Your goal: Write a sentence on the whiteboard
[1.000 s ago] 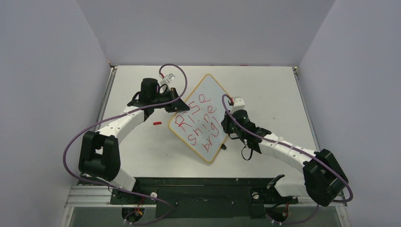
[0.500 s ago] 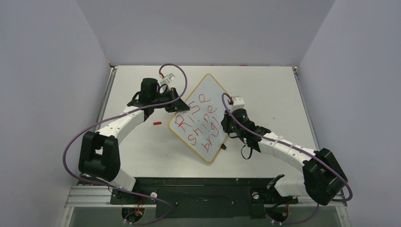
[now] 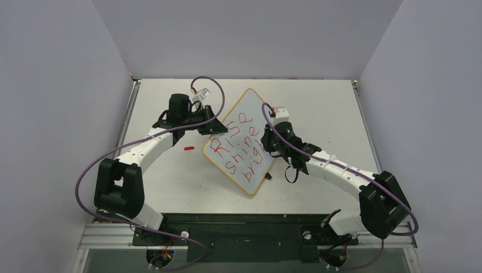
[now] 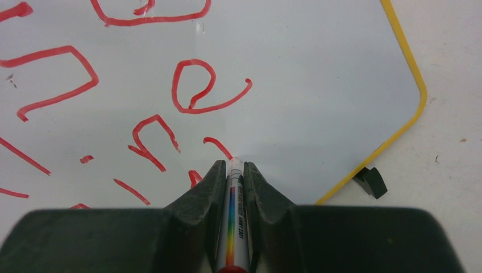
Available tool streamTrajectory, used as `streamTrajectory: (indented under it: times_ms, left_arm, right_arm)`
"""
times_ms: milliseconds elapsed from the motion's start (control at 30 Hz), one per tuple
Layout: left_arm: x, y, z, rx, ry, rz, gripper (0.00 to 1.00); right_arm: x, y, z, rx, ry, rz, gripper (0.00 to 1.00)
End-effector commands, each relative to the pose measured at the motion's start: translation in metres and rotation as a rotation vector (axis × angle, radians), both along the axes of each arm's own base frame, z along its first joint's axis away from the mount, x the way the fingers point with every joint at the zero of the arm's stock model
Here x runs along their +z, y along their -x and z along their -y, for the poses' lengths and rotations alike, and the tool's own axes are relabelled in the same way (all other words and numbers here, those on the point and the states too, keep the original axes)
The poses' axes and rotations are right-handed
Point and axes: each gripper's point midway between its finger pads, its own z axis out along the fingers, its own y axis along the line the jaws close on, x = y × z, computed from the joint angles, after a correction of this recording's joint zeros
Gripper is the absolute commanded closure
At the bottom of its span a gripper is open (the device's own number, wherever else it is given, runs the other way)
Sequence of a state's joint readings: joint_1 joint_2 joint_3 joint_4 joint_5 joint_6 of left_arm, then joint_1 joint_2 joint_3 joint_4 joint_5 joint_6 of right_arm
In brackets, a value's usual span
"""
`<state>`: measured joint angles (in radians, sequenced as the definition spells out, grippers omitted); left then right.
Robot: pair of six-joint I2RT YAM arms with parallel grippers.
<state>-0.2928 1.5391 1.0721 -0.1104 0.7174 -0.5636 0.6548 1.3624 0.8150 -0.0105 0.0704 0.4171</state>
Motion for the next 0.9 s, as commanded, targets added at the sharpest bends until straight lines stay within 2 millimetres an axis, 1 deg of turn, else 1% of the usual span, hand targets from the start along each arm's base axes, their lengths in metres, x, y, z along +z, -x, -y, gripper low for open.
streamTrajectory:
  times_ms: [0, 133, 233, 400, 633, 867]
  left_arm:
    - [0.035, -0.008, 0.000, -0.009, 0.022, 0.156, 1.00]
    - [0.035, -0.008, 0.000, -0.009, 0.022, 0.157, 1.00]
    - [0.036, -0.007, 0.000, -0.010, 0.023, 0.159, 1.00]
    - [0.037, -0.007, 0.000, -0.011, 0.024, 0.159, 1.00]
    - [0.038, -0.007, 0.000, -0.013, 0.026, 0.162, 1.00]
    - [0.038, -0.007, 0.000, -0.011, 0.026, 0.162, 1.00]
  right_arm:
    - [0.015, -0.011, -0.014, 0.024, -0.021, 0.029, 1.00]
    - [0.018, -0.018, -0.011, 0.007, -0.013, 0.041, 1.00]
    - [0.012, -0.017, -0.007, 0.001, 0.010, 0.019, 1.00]
    - [0.008, -0.021, 0.000, -0.025, 0.022, 0.011, 1.00]
    - [0.004, -0.024, 0.006, -0.043, 0.027, -0.001, 1.00]
    - [-0.004, -0.019, 0.006, -0.031, 0.029, -0.023, 1.00]
